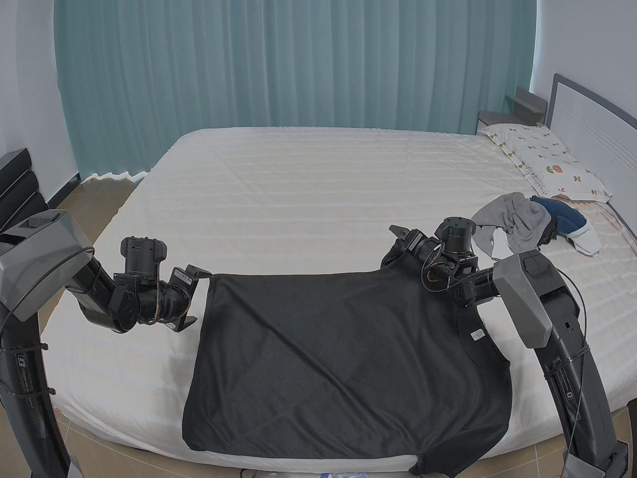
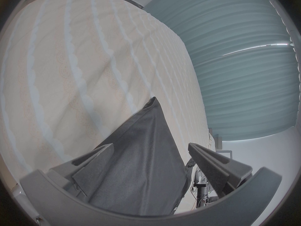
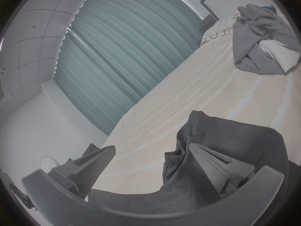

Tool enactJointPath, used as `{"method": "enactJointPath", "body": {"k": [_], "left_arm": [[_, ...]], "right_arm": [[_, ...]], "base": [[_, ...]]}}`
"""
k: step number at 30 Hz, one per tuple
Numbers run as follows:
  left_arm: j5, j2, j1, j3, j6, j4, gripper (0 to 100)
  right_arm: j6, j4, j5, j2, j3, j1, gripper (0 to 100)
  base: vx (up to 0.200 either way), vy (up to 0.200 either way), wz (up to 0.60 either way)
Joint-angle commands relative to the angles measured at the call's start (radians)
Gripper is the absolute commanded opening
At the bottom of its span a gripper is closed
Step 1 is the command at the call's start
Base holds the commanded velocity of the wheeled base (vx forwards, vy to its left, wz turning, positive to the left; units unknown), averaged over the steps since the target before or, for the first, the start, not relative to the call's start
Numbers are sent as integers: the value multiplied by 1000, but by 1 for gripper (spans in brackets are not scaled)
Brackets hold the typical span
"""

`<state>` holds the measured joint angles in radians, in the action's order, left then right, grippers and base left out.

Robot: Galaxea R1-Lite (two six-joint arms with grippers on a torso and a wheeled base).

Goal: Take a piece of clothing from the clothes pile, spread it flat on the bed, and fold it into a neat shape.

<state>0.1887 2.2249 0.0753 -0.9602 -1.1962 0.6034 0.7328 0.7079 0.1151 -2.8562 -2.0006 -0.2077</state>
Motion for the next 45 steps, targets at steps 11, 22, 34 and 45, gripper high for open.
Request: {"method": "enactJointPath", "body": {"k": [11, 22, 34, 45], "left_arm": [[0, -1, 0, 0, 0, 1, 100], [3, 44, -12, -115, 12, -2, 100], [-54, 226, -46, -351, 214, -11, 100], [-109, 375, 9, -542, 264, -13, 100]], "right_arm": [[-19, -159, -14, 127, 57, 137, 100], [-98, -146, 66, 166, 272, 191, 100], [-93, -140, 83, 136, 272, 168, 100], [-87, -139, 83, 130, 273, 165, 100]], "base": [[0, 0, 0], [0, 0, 0], [0, 0, 0], [0, 0, 0]]}}
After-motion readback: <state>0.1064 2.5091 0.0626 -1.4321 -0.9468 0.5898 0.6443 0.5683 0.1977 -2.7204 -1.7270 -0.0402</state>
